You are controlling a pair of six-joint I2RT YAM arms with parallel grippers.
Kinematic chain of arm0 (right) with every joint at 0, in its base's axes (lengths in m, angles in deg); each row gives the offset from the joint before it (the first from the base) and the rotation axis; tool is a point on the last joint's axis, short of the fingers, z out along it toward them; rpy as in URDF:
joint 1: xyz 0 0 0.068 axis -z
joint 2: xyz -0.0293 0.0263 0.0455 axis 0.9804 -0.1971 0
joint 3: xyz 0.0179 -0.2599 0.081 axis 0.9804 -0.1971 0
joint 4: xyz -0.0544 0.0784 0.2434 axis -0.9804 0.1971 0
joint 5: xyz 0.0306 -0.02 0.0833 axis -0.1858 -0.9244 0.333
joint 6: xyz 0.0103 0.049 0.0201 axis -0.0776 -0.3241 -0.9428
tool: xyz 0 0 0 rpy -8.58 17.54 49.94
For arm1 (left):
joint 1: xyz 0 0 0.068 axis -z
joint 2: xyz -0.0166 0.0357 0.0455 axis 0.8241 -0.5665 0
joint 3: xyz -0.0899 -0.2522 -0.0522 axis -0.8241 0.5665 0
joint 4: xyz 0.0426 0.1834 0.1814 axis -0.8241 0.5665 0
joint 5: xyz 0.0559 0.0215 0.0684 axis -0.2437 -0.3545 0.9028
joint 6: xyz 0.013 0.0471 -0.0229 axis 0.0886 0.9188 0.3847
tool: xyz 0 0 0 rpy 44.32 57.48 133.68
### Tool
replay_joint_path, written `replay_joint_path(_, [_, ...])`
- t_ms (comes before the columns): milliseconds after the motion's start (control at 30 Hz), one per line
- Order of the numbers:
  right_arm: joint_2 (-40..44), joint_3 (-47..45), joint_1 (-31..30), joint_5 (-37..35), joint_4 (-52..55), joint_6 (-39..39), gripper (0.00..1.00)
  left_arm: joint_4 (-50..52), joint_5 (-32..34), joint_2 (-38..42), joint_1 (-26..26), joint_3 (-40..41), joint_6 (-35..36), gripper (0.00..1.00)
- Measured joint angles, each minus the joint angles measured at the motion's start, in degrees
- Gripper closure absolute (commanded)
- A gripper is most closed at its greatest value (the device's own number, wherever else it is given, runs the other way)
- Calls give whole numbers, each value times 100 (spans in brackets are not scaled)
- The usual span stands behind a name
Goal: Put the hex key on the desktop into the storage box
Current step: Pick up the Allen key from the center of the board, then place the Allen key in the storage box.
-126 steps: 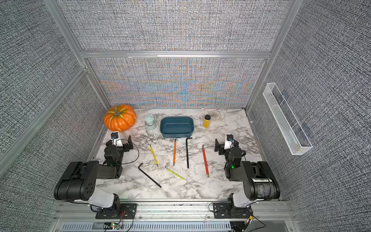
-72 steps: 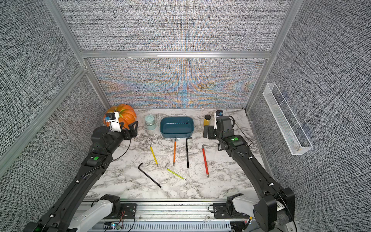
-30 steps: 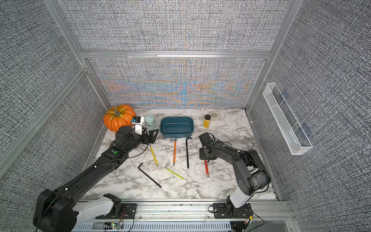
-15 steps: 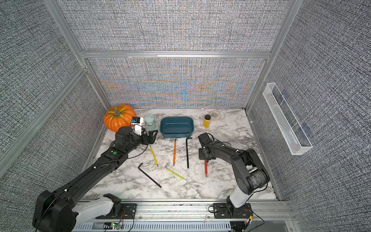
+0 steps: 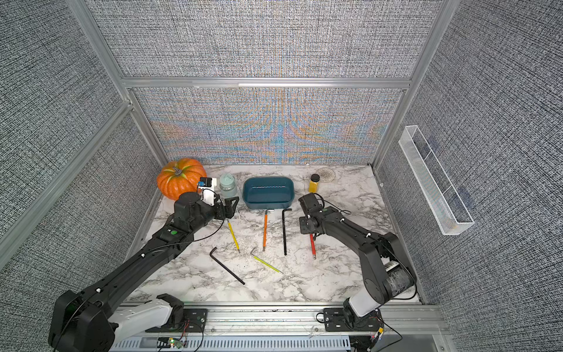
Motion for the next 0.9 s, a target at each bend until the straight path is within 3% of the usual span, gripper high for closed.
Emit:
replay_joint_path(267, [111, 1283, -20, -118, 254, 1200, 100, 68, 17, 9, 0, -87, 81, 7])
replay_joint_path(633, [-1928, 4186, -15, -85, 549, 3314, 100, 214, 46, 146, 0, -168, 166, 6])
replay_joint_path(900, [-2371, 4706, -42, 396, 103, 4057, 100, 236, 238, 256, 0, -31, 195, 5])
